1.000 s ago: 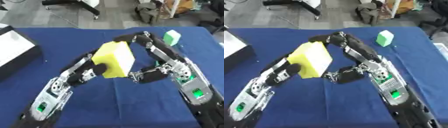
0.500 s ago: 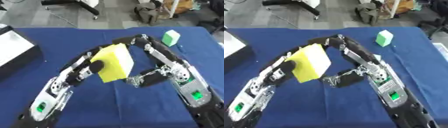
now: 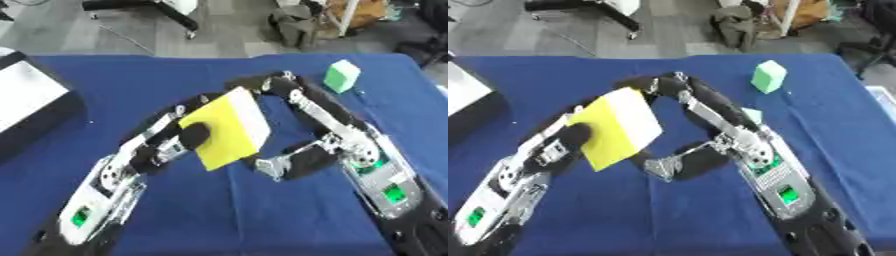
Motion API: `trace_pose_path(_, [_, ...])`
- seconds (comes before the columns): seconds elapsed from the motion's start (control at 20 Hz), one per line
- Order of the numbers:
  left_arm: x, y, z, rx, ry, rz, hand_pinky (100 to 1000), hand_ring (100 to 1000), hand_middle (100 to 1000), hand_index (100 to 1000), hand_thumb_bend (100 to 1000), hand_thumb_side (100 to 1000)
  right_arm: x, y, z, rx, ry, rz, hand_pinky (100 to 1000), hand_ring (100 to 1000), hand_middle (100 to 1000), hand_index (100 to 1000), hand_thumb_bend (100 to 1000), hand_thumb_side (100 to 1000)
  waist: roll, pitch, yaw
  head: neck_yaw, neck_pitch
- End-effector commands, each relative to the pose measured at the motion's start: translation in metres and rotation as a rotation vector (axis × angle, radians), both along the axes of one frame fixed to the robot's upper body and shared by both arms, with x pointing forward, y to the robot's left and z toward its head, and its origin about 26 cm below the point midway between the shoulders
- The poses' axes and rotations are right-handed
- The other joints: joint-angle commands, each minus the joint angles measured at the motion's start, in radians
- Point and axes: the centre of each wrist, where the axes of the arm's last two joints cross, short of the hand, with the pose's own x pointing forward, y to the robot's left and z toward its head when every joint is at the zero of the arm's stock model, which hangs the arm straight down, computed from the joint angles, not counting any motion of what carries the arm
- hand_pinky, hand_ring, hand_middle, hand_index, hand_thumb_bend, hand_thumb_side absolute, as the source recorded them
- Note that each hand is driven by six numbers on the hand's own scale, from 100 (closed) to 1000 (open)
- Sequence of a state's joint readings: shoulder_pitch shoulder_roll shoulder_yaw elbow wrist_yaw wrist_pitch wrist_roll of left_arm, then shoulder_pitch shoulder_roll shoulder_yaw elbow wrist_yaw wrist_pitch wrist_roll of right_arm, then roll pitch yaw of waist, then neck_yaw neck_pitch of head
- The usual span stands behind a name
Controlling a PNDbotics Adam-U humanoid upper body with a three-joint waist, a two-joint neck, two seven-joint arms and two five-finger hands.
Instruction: Pick up the objects with one hand, pass them to the other hand, and then place them into the box on the other side of the table.
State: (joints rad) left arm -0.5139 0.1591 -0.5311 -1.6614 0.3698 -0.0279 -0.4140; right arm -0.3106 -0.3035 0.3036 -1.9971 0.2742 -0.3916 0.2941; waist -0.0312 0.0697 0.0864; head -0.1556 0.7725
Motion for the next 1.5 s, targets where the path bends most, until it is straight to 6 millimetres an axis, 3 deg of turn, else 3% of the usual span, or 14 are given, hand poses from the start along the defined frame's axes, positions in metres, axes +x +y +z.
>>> trace_pose_path(0.05, [-0.0088,-0.0084,0.0180,-0.029,-0.063,-0.079,966,757,664,863,458,632,0.0008,-0.0001,0.0043,-0.004,-0.011,-0.001,575,534,447,568,100,300,0.002,-0.008,-0.001,-0.003,-0.002])
trace_pose_path(1.0, [-0.0108,-0.0109,0.0188,-0.026,-0.025,-0.169,940,706,611,848,441,677,0.0025,-0.0009,0.0083,-0.033,-0.139,-0.085,594,544,453,563,100,170,0.003,-0.007,-0.001,-0.006,-0.002])
trace_pose_path(1.25, [-0.0106,-0.0121,0.0180,-0.038,0.003,-0.178,906,610,508,754,321,686,0.0022,-0.0002,0.0079,-0.038,-0.155,-0.097,599,542,451,558,100,168,0.003,-0.007,-0.001,-0.007,-0.002])
trace_pose_path(1.5, [-0.0102,-0.0145,0.0162,-0.058,0.052,-0.174,837,481,346,600,108,703,0.0021,-0.0001,0.0076,-0.041,-0.162,-0.107,606,544,452,558,100,169,0.003,-0.008,-0.003,-0.005,-0.002])
